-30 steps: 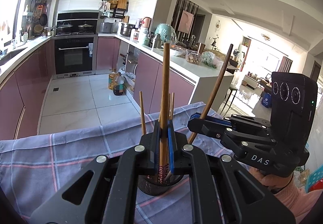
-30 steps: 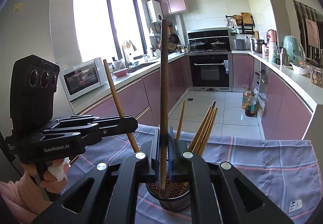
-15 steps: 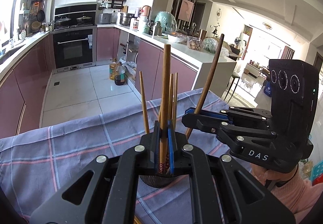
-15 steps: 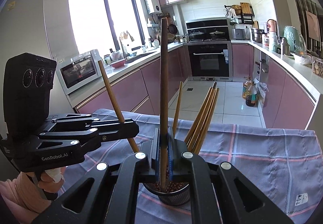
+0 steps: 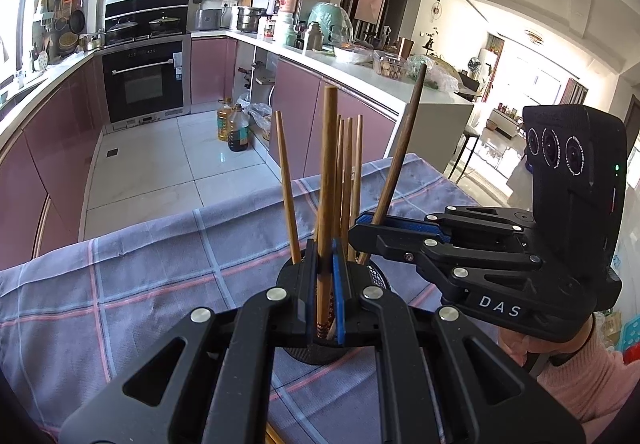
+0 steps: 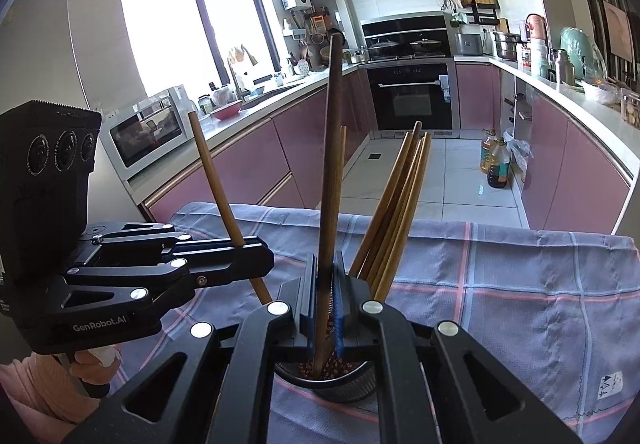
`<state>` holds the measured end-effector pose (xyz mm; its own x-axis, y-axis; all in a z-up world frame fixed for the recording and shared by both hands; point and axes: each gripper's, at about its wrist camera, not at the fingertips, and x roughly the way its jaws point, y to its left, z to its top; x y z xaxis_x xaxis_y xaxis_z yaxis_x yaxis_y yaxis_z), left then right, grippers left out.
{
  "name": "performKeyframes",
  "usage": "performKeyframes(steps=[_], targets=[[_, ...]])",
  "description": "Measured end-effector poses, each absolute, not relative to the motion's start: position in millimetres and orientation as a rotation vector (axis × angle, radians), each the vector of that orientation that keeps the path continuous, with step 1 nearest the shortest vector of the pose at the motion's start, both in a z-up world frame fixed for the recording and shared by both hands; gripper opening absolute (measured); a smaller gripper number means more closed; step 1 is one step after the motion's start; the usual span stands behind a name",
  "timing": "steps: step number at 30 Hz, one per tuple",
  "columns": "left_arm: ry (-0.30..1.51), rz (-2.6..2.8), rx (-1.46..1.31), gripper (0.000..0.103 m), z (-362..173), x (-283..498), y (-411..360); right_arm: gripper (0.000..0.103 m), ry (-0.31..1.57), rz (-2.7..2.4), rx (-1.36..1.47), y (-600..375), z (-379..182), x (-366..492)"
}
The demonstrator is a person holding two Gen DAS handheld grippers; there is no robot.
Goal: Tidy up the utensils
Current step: 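Open both grippers to release the chopsticks and pull back from the cup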
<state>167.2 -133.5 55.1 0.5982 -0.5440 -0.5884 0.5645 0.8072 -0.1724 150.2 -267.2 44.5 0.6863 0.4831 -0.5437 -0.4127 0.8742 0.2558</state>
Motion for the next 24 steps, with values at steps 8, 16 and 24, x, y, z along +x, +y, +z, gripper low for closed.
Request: performKeyframes(steps=[8, 16, 24], targets=[[0.691, -0.632, 0.023, 0.008, 46.7, 178.8, -134.6, 0.007, 0.664, 0.492, 0.122, -263.4, 36.7, 157.2], [0.705, -0.631, 0.009, 0.008, 36.7, 187.0, -132.6, 0.008, 0.676, 0.481, 0.152, -267.3, 32.7, 162.3], [0.698, -0.64, -0.018, 0.008, 30.1, 184.4, -125.6, 0.013, 0.67, 0.466, 0.166, -270.9, 32.5, 162.6]])
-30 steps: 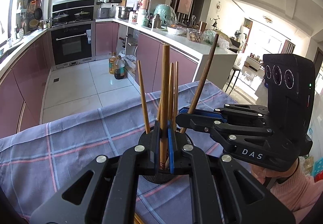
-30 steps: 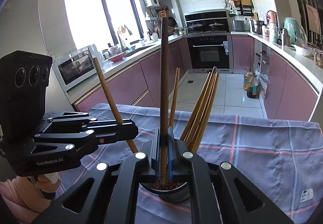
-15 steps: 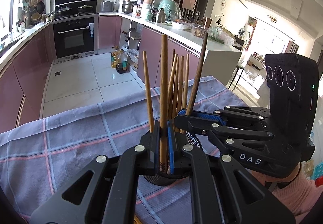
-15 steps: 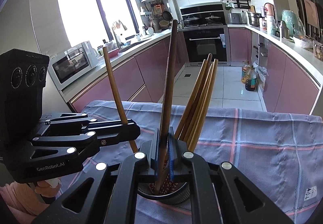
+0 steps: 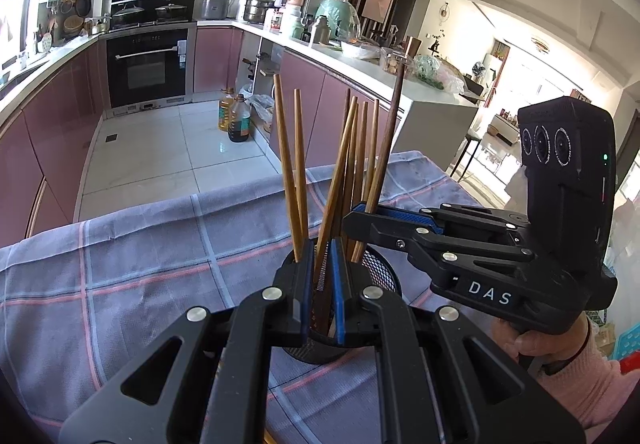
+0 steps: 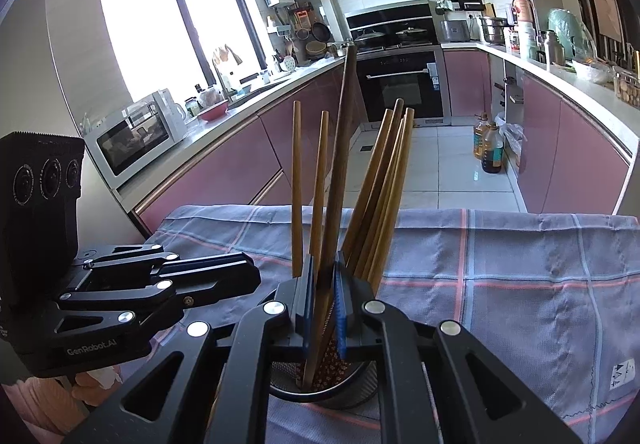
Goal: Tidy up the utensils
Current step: 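Open both grippers to release the chopsticks and pull back from the cup, then move both open grippers down over the last two chopsticks on the cloth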
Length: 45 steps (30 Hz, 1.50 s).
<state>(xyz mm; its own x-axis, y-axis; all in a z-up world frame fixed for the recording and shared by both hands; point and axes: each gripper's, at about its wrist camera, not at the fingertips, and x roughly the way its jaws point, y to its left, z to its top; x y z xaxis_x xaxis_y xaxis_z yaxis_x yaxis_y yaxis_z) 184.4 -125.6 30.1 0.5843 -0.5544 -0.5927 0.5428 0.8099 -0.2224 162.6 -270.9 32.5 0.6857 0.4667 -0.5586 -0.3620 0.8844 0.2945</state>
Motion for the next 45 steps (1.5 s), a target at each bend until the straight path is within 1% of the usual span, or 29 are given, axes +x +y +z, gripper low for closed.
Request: performKeyframes(steps=[2, 3, 5, 7, 11, 14, 16, 18, 20, 22, 23, 24, 26, 27, 32, 39, 45], targets=[[0.693, -0.64, -0.021, 0.008, 27.9, 182.5, -123.1, 0.02, 0.663, 0.461, 0.164, -270.7, 33.3, 162.8], [0.691, -0.637, -0.021, 0.008, 26.7, 181.0, -121.8, 0.021, 0.661, 0.458, 0.165, -271.6, 33.7, 162.5], [0.685, -0.633, -0.021, 0.008, 25.6, 178.1, -119.3, 0.021, 0.66, 0.457, 0.17, -273.1, 33.9, 162.0], [0.677, -0.635, -0.024, 0.011, 23.7, 174.3, -116.1, 0.021, 0.657, 0.458, 0.168, -273.5, 33.9, 161.1], [0.659, -0.635, -0.033, 0.013, 23.3, 168.6, -109.9, 0.021, 0.655, 0.462, 0.167, -274.2, 33.7, 158.4], [0.64, -0.625, -0.031, 0.018, 23.4, 161.3, -104.9, 0.021, 0.65, 0.471, 0.168, -274.0, 34.4, 154.5], [0.623, -0.613, -0.026, 0.024, 23.2, 154.5, -100.0, 0.022, 0.639, 0.487, 0.165, -274.0, 37.0, 147.5], [0.607, -0.601, -0.027, 0.029, 22.7, 148.4, -93.2, 0.026, 0.622, 0.502, 0.152, -272.4, 41.3, 138.0], [0.593, -0.594, -0.031, 0.033, 21.6, 140.8, -85.0, 0.027, 0.605, 0.525, 0.14, -270.4, 44.9, 127.4], [0.583, -0.577, -0.03, 0.041, 19.2, 133.2, -77.7, 0.029, 0.588, 0.553, 0.128, -267.1, 48.6, 115.6], [0.579, -0.569, -0.025, 0.042, 17.1, 129.0, -73.9, 0.03, 0.582, 0.569, 0.122, -265.2, 49.8, 110.4], [0.581, -0.56, -0.02, 0.046, 14.2, 124.9, -70.3, 0.033, 0.575, 0.584, 0.115, -262.6, 50.4, 104.7], [0.589, -0.538, -0.006, 0.049, 7.8, 117.9, -64.4, 0.04, 0.571, 0.611, 0.108, -257.0, 49.6, 95.3], [0.599, -0.53, -0.001, 0.051, 2.6, 114.7, -61.1, 0.041, 0.573, 0.624, 0.1, -253.6, 47.9, 90.9], [0.672, -0.487, 0.025, 0.051, -26.6, 102.5, -47.8, 0.043, 0.621, 0.653, 0.073, -237.5, 28.7, 78.4], [0.782, -0.45, 0.022, 0.05, -76.8, 92.3, -36.8, 0.044, 0.759, 0.657, 0.081, -219.5, -17.1, 78.8], [0.828, -0.43, 0.015, 0.049, -95.9, 86.3, -35.3, 0.044, 0.833, 0.664, 0.068, -201.9, -41.9, 73.8]])
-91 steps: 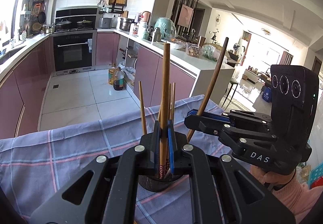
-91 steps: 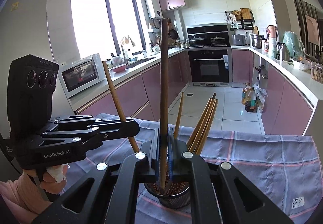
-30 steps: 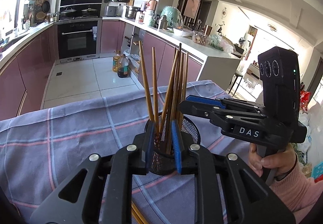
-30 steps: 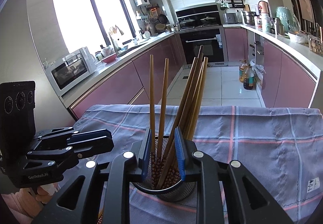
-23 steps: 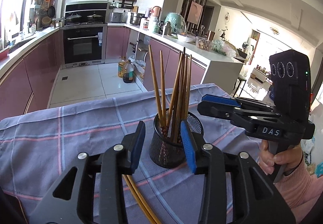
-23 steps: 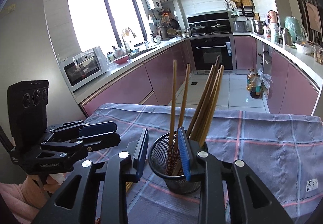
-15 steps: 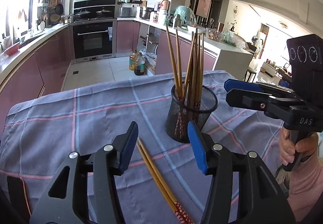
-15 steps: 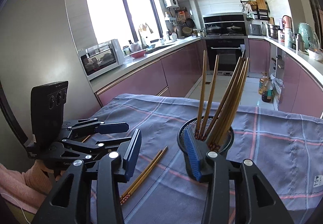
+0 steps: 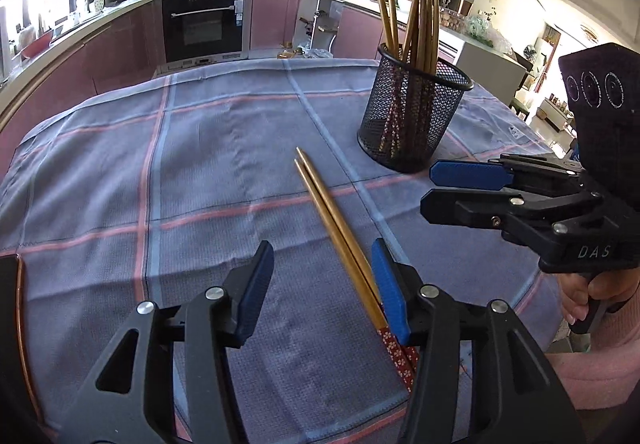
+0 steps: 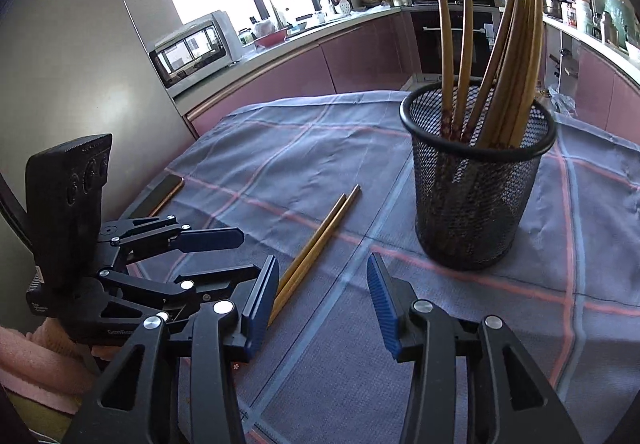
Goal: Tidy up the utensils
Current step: 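Move both open grippers down over the last two chopsticks on the cloth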
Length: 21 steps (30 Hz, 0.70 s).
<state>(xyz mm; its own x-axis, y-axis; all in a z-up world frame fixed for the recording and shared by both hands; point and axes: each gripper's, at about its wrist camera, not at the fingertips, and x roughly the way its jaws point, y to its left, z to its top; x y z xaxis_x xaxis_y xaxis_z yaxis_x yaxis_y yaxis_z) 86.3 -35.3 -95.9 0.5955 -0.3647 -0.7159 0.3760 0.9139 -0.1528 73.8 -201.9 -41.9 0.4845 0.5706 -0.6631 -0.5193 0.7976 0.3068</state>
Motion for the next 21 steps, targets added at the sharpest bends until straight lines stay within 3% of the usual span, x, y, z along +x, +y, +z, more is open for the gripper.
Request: performKeyframes(steps=[21], targets=[[0.843, -0.406, -0.039, 0.049, -106.5, 81.6, -15.1, 0.044, 0.88, 0.609, -0.089, -161.2, -64.6, 62.4]])
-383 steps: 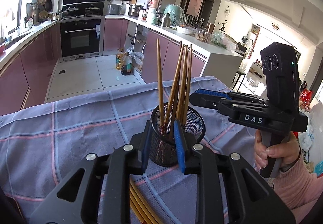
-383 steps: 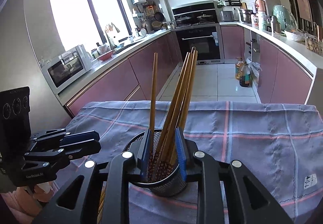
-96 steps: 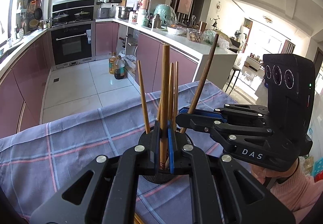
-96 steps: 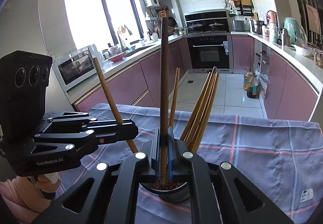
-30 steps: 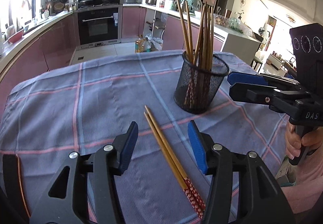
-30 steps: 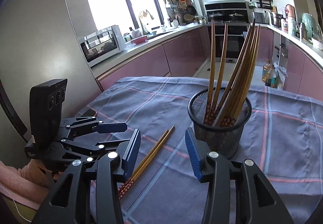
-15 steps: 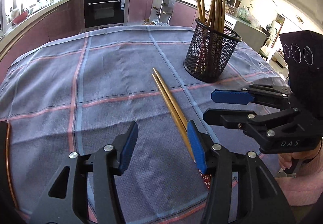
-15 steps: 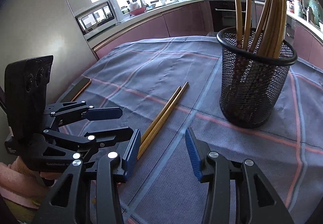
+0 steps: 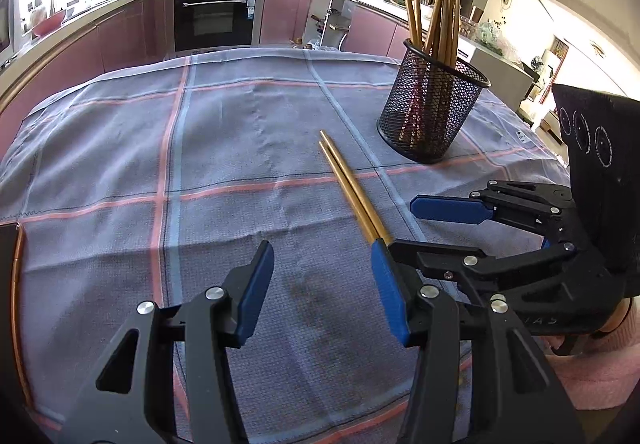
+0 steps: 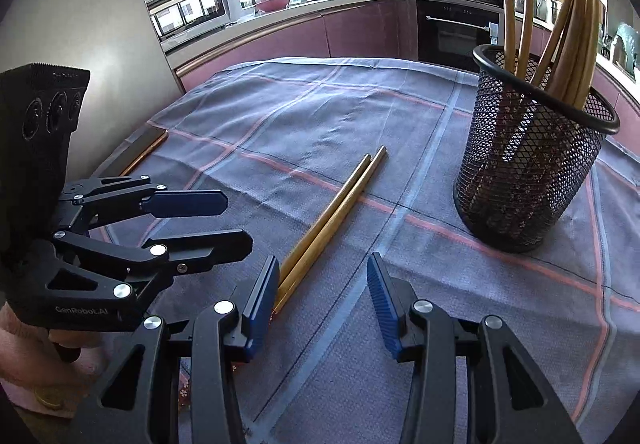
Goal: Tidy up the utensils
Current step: 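Move both open grippers down over the last two chopsticks on the cloth, then grasp one chopstick with the left gripper while the right gripper grasps the other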
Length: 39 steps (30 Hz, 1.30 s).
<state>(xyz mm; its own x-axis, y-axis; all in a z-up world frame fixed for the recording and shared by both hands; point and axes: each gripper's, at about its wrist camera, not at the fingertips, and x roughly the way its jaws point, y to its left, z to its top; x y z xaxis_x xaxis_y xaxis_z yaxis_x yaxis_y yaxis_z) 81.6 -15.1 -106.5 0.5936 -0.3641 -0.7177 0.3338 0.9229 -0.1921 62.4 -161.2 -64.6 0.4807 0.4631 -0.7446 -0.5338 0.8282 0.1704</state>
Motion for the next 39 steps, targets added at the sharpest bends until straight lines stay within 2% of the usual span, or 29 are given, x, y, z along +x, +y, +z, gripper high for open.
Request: performKeyframes(steps=[26, 33, 39], targets=[[0.871, -0.481, 0.053, 0.049, -117.9, 80.7, -45.1, 0.037, 0.934, 0.6, -0.055, -179.0, -64.3, 63.5], [0.877, -0.451, 0.058, 0.033, -119.4, 86.0, -44.7, 0.035, 0.935, 0.598, -0.056, -179.1, -64.2, 63.6], [0.886, -0.438, 0.055, 0.031, -118.8, 93.7, -45.4, 0.035, 0.932, 0.582, -0.053, -179.7, -64.9, 68.4]])
